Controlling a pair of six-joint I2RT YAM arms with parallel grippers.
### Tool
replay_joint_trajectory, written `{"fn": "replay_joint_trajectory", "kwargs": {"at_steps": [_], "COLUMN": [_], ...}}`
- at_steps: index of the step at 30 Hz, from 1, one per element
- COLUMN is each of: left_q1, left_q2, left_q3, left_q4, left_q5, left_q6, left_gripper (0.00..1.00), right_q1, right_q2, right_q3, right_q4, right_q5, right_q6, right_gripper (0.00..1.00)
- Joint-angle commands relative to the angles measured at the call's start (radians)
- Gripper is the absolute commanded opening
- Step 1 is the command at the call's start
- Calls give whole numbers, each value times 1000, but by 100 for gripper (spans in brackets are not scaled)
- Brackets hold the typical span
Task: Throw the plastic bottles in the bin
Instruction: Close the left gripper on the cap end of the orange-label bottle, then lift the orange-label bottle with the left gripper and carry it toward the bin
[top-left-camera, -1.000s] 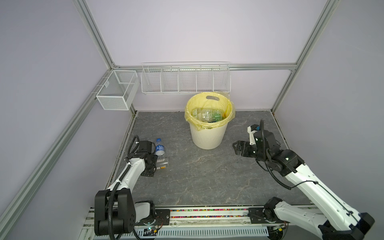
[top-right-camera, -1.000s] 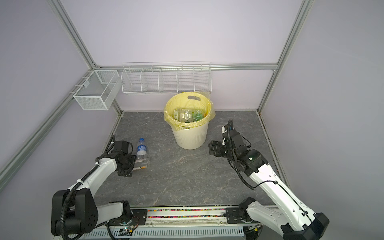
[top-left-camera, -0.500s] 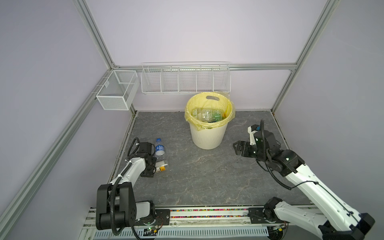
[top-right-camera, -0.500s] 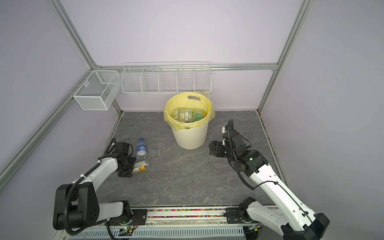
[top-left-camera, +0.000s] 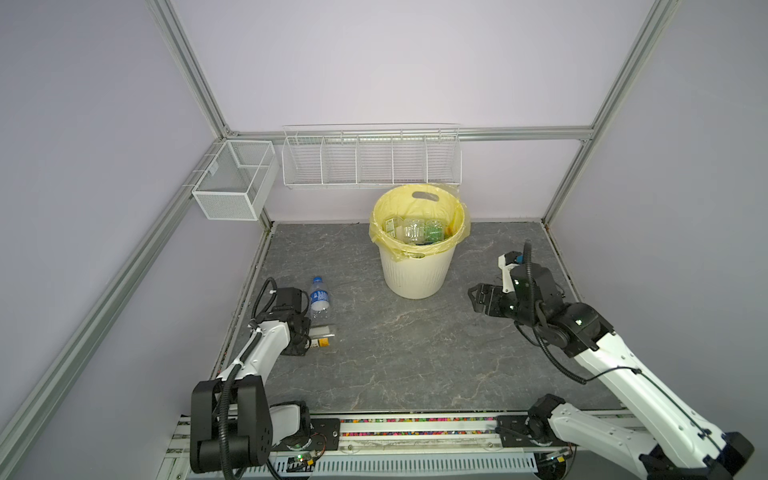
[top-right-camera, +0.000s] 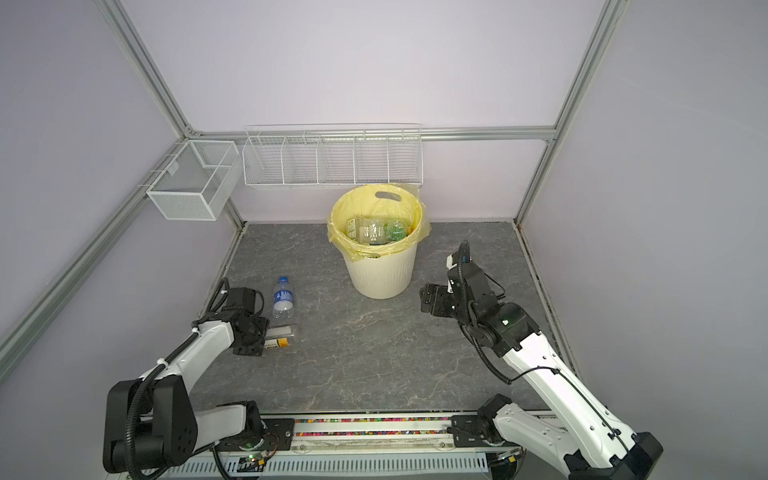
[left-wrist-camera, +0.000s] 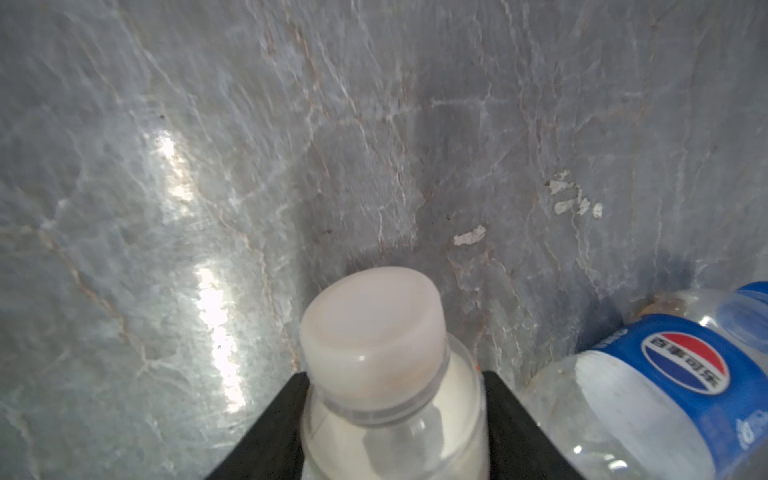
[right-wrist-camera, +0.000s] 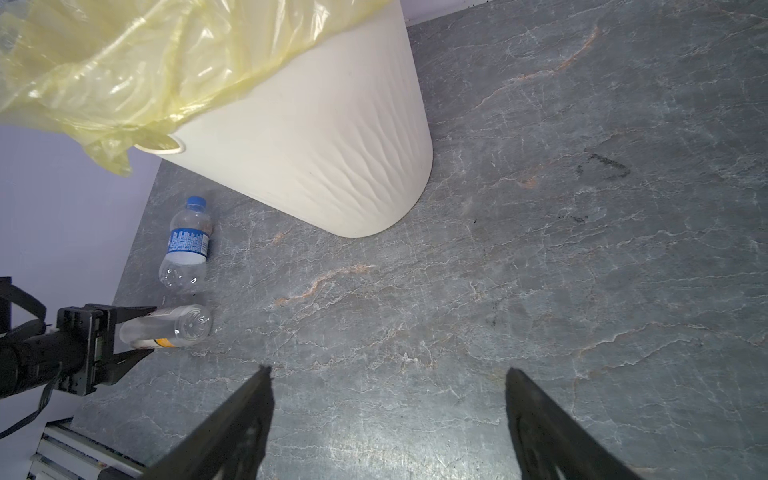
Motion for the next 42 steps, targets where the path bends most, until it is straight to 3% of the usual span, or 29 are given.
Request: {"fn": "replay_joint_trajectory", "kwargs": {"at_steps": [1, 7, 15, 21, 30, 35, 42], "left_q1": [7, 8, 8, 8, 8, 8, 9], "left_q2": [-64, -132, -187, -264, -435, -441, -399], "left_q3": [-20, -41, -60, -67, -93, -85, -38], "left_q4": [-38, -48, -75, -48, -86, -66, -64], "left_q5": [-36, -26, 2, 65, 35, 103, 218], "left_q6": [-11, 19, 64, 183, 222, 300, 418], "left_gripper": [56, 48, 47, 42, 42, 40, 30], "right_q1": [1, 1, 1, 2, 2, 2, 2], "right_q2": [-13, -3, 3, 14, 46, 59, 67], "right_q3": [-20, -22, -38, -59, -103, -118, -131], "right_q4": [-6, -9, -6, -12, 7, 14, 32], "right_q5": [20, 21, 23, 29, 6, 13, 23], "right_q6": [15, 19, 32, 37, 64, 72, 90], "right_gripper": [88, 88, 88, 88, 88, 88, 88]}}
